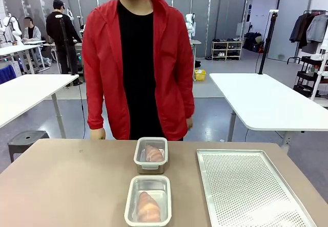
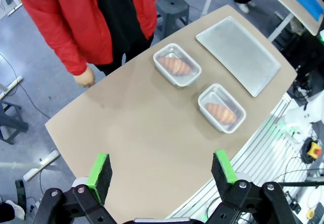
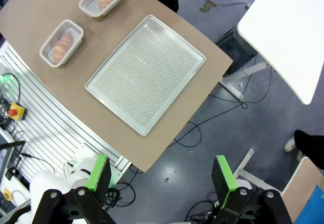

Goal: Place the bread into the airtight container.
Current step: Pick up a Butter Roll and place it into an empty Airtight Container.

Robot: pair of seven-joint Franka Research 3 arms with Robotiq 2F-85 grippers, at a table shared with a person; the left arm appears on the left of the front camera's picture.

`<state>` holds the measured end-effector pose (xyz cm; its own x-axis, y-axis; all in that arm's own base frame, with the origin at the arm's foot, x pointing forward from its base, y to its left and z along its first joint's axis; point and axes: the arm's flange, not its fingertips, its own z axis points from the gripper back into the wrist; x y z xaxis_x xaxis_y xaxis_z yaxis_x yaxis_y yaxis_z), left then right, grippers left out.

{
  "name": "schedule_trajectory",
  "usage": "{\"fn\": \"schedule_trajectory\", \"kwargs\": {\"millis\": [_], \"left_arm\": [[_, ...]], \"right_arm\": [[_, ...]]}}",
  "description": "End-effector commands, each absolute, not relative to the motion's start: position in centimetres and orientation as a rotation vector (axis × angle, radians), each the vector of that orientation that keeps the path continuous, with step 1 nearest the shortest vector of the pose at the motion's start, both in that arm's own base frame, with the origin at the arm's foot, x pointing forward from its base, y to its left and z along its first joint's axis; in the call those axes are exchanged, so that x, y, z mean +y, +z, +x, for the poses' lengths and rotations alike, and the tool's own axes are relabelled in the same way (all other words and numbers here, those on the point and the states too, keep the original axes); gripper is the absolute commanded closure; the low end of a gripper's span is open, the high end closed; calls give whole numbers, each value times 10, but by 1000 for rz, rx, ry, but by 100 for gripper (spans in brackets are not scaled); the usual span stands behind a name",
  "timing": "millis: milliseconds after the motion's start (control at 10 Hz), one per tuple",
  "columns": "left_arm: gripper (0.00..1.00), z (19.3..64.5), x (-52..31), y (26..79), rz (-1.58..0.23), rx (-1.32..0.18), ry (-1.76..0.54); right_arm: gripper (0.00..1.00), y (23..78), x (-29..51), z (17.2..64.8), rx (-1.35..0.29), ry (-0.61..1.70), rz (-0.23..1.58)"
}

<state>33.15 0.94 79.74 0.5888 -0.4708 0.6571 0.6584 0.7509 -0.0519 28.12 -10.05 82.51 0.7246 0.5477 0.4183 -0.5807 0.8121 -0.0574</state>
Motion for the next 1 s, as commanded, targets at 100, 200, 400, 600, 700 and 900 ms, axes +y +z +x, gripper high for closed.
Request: {"fn": "schedule_trajectory", "kwargs": {"millis": [100, 200, 400, 600, 700, 900], "left_arm": [[0, 330, 9, 798, -317, -671, -681], [0, 330, 9, 798, -317, -671, -681], [0, 330, 9, 798, -317, -671, -681], [0, 330, 9, 798, -317, -671, -681], [0, 330, 9, 798, -317, -671, -681], [0, 330, 9, 798, -317, -671, -681]], "right_arm": [[0, 826, -100, 281, -440, 622, 69], [0, 826, -100, 281, -440, 622, 69], [0, 826, -100, 281, -440, 622, 69], [0, 826, -100, 281, -440, 622, 69], [0, 826, -100, 281, -440, 622, 69], [0, 826, -100, 281, -440, 622, 69]]}}
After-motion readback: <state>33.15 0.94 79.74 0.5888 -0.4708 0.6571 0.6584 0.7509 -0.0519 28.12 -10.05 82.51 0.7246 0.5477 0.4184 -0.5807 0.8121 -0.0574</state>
